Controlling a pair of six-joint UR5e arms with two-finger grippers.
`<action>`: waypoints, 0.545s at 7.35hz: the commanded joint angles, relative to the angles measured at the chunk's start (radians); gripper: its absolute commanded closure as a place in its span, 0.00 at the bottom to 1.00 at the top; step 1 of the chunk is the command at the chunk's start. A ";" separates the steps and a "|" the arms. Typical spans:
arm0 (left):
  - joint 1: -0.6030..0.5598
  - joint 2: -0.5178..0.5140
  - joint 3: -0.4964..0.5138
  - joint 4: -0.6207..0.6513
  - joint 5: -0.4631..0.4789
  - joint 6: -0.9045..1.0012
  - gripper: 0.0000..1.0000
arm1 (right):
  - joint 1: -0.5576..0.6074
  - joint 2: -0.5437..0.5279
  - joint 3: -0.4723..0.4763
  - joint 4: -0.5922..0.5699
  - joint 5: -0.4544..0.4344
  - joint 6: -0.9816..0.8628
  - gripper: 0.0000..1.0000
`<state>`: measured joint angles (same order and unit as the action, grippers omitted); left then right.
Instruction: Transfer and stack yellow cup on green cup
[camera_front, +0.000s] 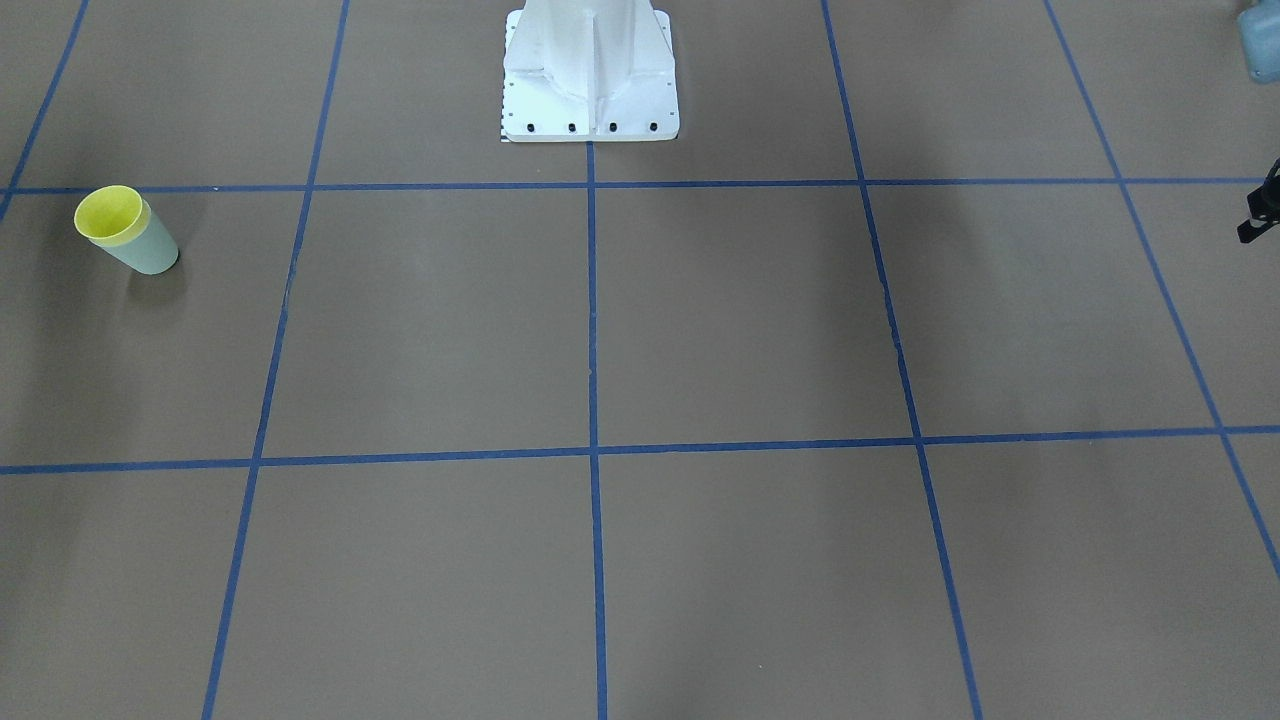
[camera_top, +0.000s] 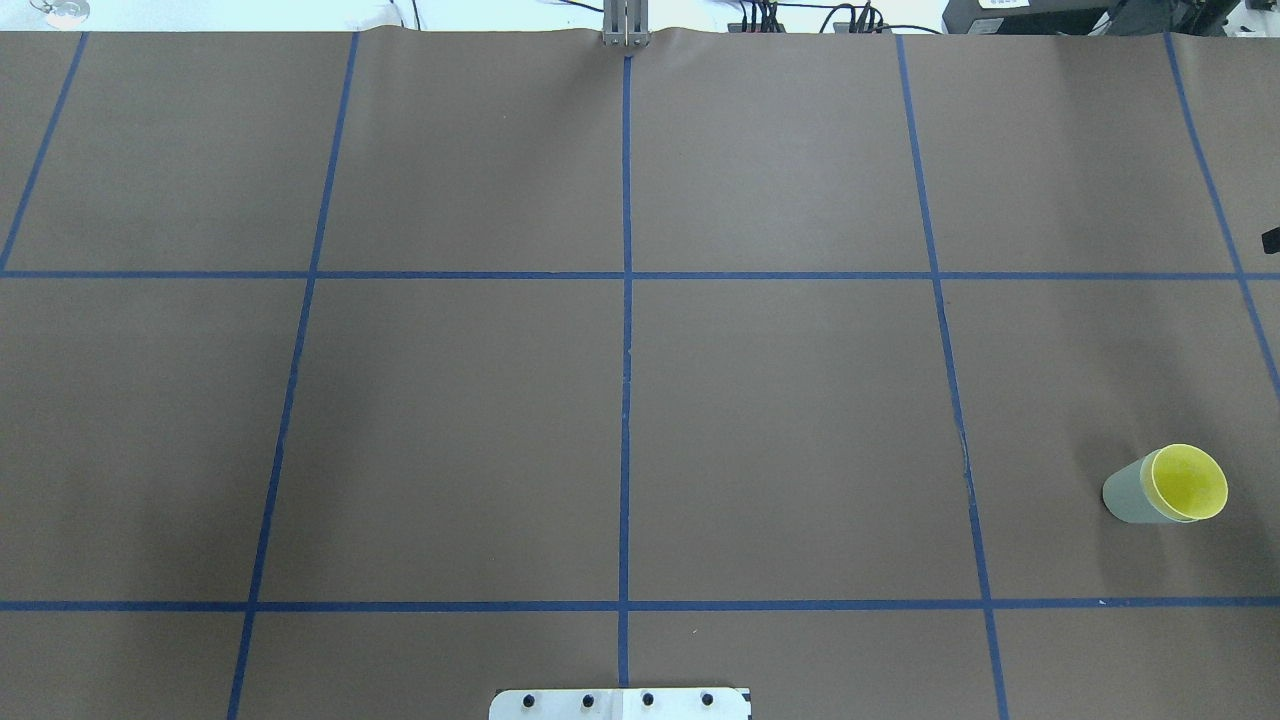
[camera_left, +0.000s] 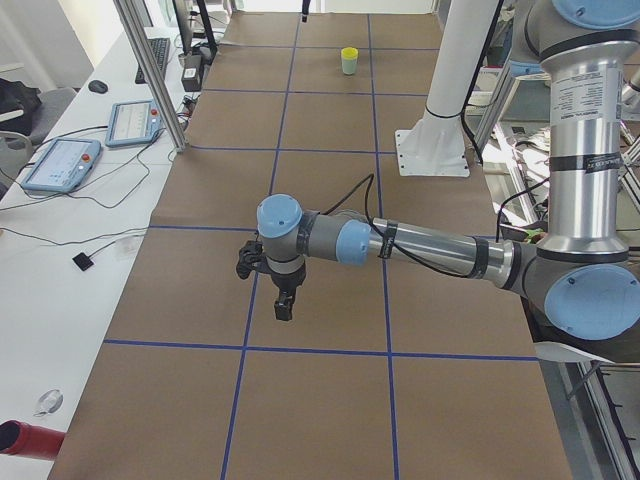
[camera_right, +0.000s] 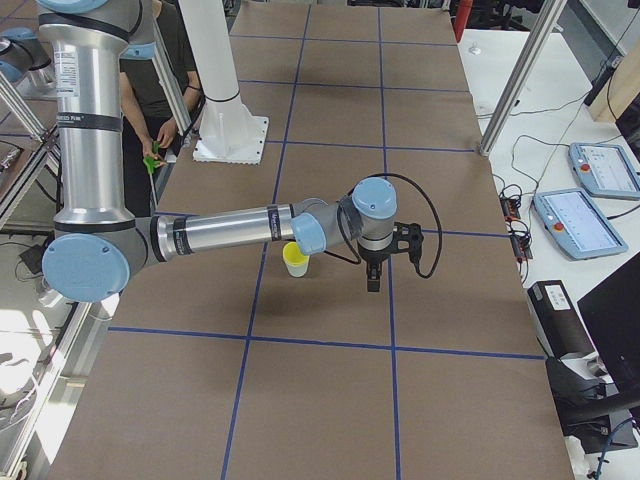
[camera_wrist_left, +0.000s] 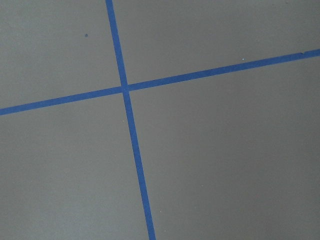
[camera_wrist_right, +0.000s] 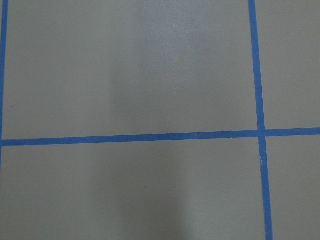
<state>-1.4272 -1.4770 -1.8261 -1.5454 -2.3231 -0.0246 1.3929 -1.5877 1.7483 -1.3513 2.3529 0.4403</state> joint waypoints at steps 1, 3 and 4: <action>-0.002 0.009 -0.018 -0.001 -0.004 0.000 0.00 | 0.002 0.003 -0.016 0.004 -0.020 0.001 0.00; -0.006 0.006 -0.022 0.005 -0.004 -0.008 0.00 | 0.003 -0.003 -0.021 0.000 -0.012 0.001 0.00; -0.007 0.013 -0.045 0.007 0.004 -0.006 0.00 | 0.003 -0.003 -0.018 0.004 0.003 0.001 0.00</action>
<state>-1.4327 -1.4688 -1.8522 -1.5412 -2.3246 -0.0304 1.3954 -1.5897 1.7283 -1.3505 2.3434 0.4422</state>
